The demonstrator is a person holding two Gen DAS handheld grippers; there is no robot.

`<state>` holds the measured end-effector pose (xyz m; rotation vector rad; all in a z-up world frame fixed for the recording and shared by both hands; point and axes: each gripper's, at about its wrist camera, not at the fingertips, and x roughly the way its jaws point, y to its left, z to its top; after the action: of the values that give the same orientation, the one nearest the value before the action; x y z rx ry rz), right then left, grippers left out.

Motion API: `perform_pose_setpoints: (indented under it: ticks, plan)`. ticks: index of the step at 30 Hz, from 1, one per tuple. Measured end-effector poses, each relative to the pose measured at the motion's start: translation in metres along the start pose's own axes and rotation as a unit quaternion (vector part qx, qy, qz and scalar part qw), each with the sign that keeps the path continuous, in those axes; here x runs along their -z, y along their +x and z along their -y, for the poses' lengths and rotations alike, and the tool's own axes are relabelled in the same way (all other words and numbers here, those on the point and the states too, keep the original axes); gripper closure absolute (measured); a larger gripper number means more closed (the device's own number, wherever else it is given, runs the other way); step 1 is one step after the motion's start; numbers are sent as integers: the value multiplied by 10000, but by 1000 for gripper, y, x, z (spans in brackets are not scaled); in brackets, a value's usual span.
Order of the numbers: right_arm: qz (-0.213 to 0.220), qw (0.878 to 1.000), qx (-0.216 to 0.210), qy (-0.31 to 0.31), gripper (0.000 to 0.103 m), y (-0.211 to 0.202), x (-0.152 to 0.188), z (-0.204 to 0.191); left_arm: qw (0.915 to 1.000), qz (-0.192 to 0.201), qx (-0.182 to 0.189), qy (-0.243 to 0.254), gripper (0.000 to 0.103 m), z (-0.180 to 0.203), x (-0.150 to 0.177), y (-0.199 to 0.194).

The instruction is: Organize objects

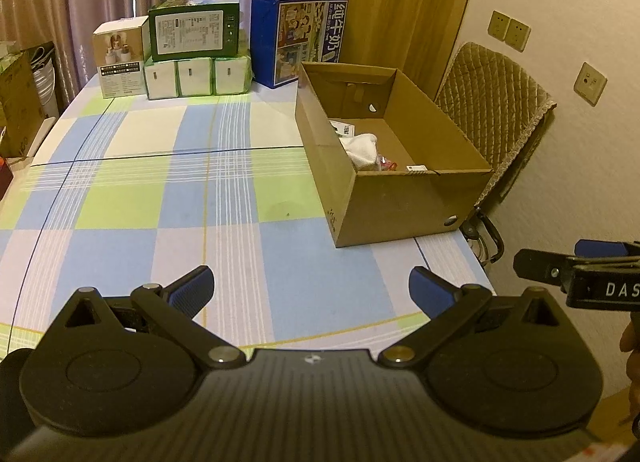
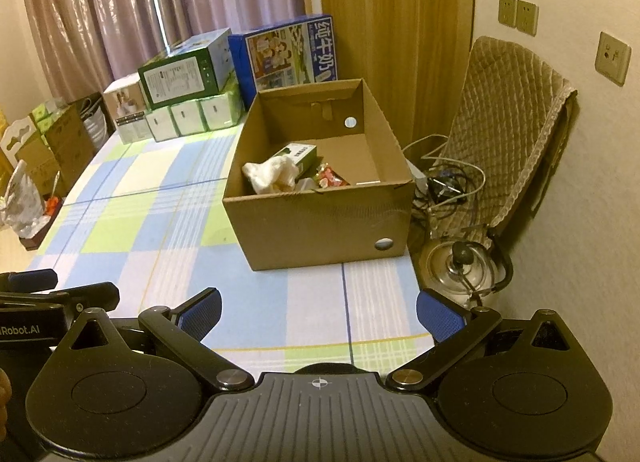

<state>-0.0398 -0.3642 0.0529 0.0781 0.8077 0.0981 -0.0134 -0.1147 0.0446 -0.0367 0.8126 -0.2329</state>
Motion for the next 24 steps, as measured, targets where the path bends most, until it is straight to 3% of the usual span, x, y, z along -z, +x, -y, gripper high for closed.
perform_pose_setpoints:
  ticks: [24]
  plan:
    - [-50, 10000, -31, -20, 2, 5, -2, -3, 10000, 19, 25, -8, 1, -2, -2, 3]
